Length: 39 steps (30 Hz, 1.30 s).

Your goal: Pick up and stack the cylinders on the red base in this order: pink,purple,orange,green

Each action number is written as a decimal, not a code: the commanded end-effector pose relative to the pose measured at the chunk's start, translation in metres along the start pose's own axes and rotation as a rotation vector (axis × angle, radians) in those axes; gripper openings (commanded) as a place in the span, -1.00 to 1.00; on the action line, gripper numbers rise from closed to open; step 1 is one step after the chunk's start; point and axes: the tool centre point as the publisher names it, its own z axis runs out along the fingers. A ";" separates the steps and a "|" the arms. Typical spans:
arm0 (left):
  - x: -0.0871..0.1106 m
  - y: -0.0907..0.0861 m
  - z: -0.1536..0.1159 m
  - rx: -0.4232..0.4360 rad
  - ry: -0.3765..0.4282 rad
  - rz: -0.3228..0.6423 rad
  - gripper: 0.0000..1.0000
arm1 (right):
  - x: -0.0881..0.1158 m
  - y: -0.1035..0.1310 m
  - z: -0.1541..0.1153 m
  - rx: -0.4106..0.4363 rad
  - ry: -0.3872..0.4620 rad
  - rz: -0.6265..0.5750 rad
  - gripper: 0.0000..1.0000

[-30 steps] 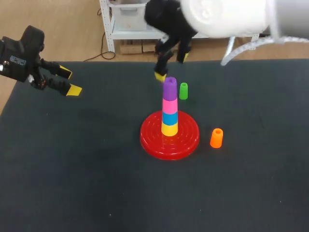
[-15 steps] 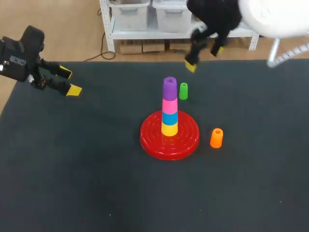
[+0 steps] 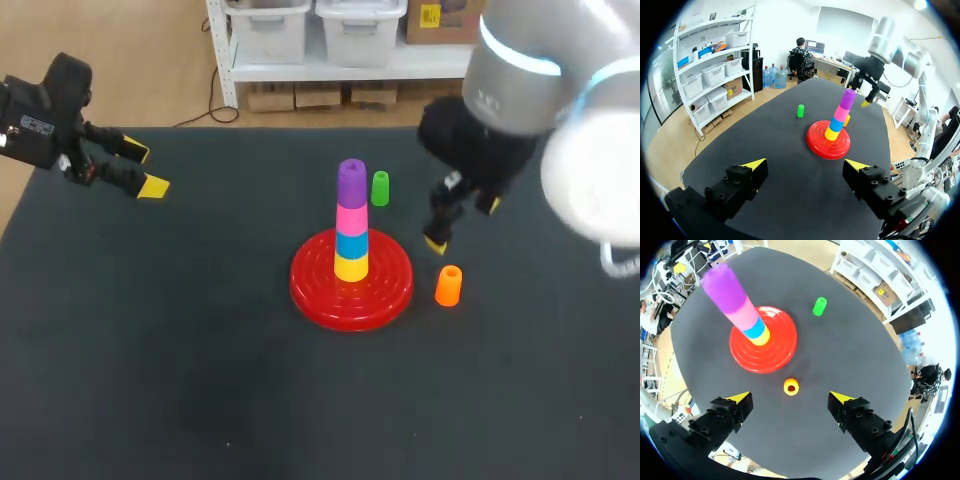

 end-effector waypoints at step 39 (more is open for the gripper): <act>0.001 0.001 0.000 0.003 -0.004 0.003 1.00 | 0.016 -0.005 0.077 -0.013 0.096 0.104 0.44</act>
